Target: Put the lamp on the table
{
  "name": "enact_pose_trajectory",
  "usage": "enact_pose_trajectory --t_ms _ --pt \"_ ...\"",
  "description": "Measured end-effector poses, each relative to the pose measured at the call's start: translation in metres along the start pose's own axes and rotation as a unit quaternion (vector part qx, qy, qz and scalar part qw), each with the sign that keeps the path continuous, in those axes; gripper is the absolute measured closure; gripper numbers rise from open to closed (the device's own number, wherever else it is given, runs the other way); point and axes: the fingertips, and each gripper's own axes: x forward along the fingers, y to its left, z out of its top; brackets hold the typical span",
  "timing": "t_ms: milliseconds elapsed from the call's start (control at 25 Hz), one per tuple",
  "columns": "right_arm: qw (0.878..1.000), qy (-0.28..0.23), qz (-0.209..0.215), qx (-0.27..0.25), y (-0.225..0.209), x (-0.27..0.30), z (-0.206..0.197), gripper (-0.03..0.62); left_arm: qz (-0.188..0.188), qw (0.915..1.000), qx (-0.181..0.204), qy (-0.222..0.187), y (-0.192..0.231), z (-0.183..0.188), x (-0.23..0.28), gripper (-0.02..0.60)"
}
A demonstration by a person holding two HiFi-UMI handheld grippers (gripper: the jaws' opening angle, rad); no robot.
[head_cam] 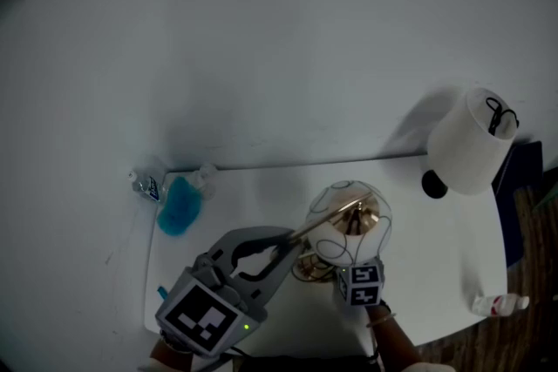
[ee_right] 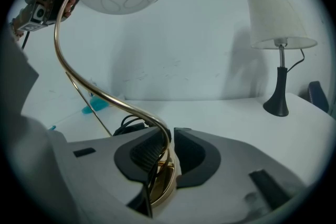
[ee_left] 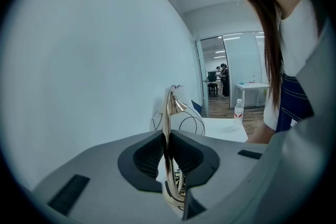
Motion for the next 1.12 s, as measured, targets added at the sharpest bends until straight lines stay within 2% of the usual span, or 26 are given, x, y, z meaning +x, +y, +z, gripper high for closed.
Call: enact_pose_trajectory --t_ms 160,320,1120 --pt "1.0 0.003 -0.002 -0.004 -0.003 0.0 -0.002 0.513 0.003 1.0 -0.003 0.0 0.002 0.0 0.0 0.54" --pt "1.0 0.008 0.001 -0.001 -0.001 -0.003 -0.003 0.511 0.005 1.0 -0.006 0.001 0.004 -0.001 -0.002 0.511" --pt "1.0 0.015 -0.009 -0.001 -0.005 -0.018 -0.011 0.506 0.026 0.9995 -0.017 0.003 0.002 -0.008 -0.02 0.509"
